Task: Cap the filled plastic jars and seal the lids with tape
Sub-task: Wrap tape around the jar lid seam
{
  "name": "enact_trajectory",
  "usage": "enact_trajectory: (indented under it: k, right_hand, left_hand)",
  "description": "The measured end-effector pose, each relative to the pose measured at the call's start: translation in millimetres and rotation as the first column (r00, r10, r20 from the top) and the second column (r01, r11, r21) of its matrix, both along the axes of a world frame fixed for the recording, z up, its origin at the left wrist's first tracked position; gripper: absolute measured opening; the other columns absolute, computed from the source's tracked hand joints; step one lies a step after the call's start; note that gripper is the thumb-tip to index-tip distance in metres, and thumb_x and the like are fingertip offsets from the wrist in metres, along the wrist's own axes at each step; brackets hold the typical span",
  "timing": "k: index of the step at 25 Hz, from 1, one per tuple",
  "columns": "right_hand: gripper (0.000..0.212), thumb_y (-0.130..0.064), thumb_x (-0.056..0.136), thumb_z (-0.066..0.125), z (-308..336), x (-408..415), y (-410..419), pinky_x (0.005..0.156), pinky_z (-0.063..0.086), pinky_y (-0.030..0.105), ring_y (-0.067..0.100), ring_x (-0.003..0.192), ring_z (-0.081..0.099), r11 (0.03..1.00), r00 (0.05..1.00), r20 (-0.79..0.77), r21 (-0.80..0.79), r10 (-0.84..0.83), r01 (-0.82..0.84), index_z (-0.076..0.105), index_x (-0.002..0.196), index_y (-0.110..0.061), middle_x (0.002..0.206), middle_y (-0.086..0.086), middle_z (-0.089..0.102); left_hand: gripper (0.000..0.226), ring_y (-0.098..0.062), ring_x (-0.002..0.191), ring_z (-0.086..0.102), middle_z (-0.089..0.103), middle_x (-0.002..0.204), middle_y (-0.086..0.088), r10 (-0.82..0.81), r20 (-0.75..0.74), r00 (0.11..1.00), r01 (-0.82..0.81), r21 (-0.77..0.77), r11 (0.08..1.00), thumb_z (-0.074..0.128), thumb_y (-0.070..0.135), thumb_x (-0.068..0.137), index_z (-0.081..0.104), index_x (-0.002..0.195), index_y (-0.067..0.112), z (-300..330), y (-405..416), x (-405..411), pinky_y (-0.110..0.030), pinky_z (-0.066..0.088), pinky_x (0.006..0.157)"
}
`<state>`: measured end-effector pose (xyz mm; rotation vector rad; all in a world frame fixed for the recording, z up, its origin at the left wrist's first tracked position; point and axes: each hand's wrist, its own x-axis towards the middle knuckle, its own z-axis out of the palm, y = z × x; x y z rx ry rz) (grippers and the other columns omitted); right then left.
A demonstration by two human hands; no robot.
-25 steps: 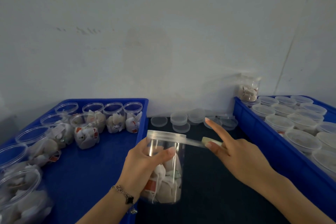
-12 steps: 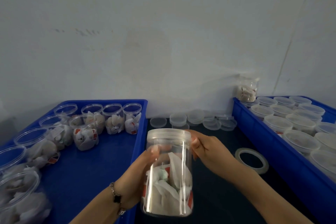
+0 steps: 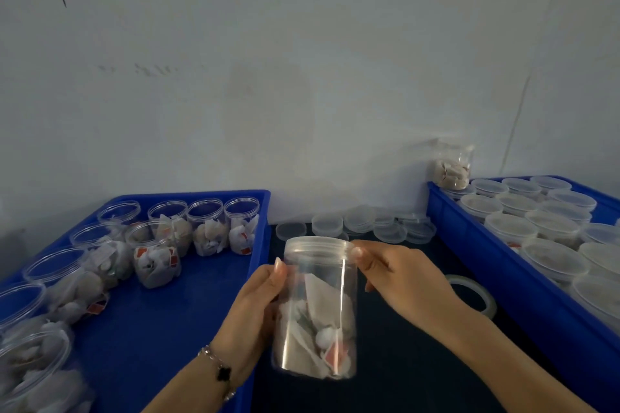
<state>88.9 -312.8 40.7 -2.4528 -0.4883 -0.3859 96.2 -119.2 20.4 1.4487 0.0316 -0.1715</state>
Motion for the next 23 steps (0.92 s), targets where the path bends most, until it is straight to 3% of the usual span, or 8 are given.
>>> enact_trajectory:
  k: [3, 6, 8, 11, 14, 16, 18, 23]
  right_hand:
    - [0.069, -0.082, 0.072, 0.013, -5.5, -2.9, 7.0, 0.065, 0.055, 0.025, -0.001, 0.068, 0.061, 0.995, 0.997, -0.006, -0.063, -0.072, 0.072, 0.050, 0.120, -0.049, 0.077, -0.018, 0.063]
    - [0.059, -0.070, 0.084, 0.023, -7.9, -4.7, 23.7, 0.077, 0.048, 0.020, -0.003, 0.086, 0.057, 0.992, 0.996, -0.001, -0.087, -0.087, 0.087, 0.045, 0.130, -0.042, 0.105, -0.016, 0.062]
    - [0.054, -0.063, 0.089, 0.031, -3.6, -7.0, 33.4, 0.077, 0.043, 0.017, -0.004, 0.088, 0.053, 0.997, 0.998, -0.024, -0.036, -0.065, 0.064, 0.037, 0.138, -0.041, 0.112, -0.015, 0.061]
    - [0.066, -0.057, 0.085, 0.051, 12.3, -10.8, 31.1, 0.059, 0.041, 0.014, -0.007, 0.068, 0.054, 0.995, 0.993, -0.069, -0.022, 0.095, -0.097, 0.017, 0.141, -0.053, 0.079, -0.016, 0.057]
    - [0.093, -0.051, 0.080, 0.066, 32.3, -12.4, 7.3, 0.060, 0.044, 0.013, -0.013, 0.072, 0.056, 0.982, 0.968, -0.190, -0.066, 0.164, -0.179, -0.008, 0.133, -0.068, 0.078, -0.023, 0.058]
    - [0.082, -0.082, 0.068, 0.048, 41.6, -14.5, -9.1, 0.057, 0.041, 0.009, -0.021, 0.073, 0.053, 0.974, 0.971, -0.190, -0.147, 0.142, -0.171, 0.000, 0.133, -0.066, 0.077, -0.039, 0.055]
    - [0.084, -0.099, 0.052, 0.027, 48.4, -16.0, -21.3, 0.055, 0.039, 0.008, -0.025, 0.071, 0.051, 0.974, 0.986, -0.126, -0.183, 0.111, -0.133, 0.009, 0.128, -0.067, 0.069, -0.036, 0.057]
    - [0.052, -0.088, 0.068, 0.031, 56.1, -4.9, -32.9, 0.050, 0.039, 0.010, -0.006, 0.046, 0.050, 0.973, 0.996, -0.026, -0.214, 0.082, -0.086, 0.038, 0.110, -0.057, 0.053, -0.029, 0.054]
  left_hand:
    - [0.035, -0.023, 0.082, 0.066, 0.071, 0.095, -0.012, 0.025, 0.028, 0.999, -0.028, 0.098, 0.995, 0.039, 0.032, 0.098, 0.065, 0.101, 0.009, -5.5, 7.0, 3.1, -0.038, 0.052, 0.080]
    - [0.027, -0.013, 0.082, 0.058, 0.062, 0.113, -0.015, -0.235, 0.076, 0.969, 0.215, 0.208, 0.954, 0.046, 0.022, 0.098, 0.052, 0.119, 0.007, -15.3, 16.0, -11.5, -0.035, 0.049, 0.084]
    - [0.049, -0.017, 0.092, 0.065, 0.066, 0.112, -0.012, -0.368, 0.097, 0.925, 0.313, 0.358, 0.880, 0.069, 0.041, 0.078, 0.055, 0.115, 0.011, -12.4, 8.5, -14.3, -0.033, 0.052, 0.086]
    - [0.066, -0.017, 0.090, 0.069, 0.072, 0.098, -0.005, -0.187, 0.213, 0.959, 0.138, 0.226, 0.964, 0.077, 0.057, 0.048, 0.066, 0.104, 0.022, -12.7, 7.6, -19.6, -0.027, 0.056, 0.074]
    - [0.073, -0.024, 0.083, 0.071, 0.073, 0.091, -0.009, -0.083, 0.179, 0.980, 0.070, 0.080, 0.994, 0.078, 0.055, 0.043, 0.063, 0.101, 0.012, -13.6, 14.3, -14.2, -0.032, 0.056, 0.067]
    - [0.071, -0.032, 0.081, 0.071, 0.072, 0.091, -0.016, -0.130, 0.050, 0.990, 0.133, -0.052, 0.990, 0.082, 0.049, 0.053, 0.060, 0.106, 0.007, -10.3, 14.3, -13.1, -0.037, 0.057, 0.064]
    - [0.071, -0.035, 0.078, 0.070, 0.071, 0.092, -0.021, -0.238, -0.083, 0.968, 0.221, -0.174, 0.960, 0.082, 0.048, 0.058, 0.059, 0.110, 0.005, -4.2, 11.8, -19.6, -0.039, 0.057, 0.063]
    - [0.070, -0.030, 0.064, 0.069, 0.071, 0.079, -0.019, -0.294, -0.112, 0.949, 0.254, -0.279, 0.926, 0.079, 0.044, 0.052, 0.058, 0.106, 0.004, 1.2, 14.8, -19.7, -0.035, 0.056, 0.055]
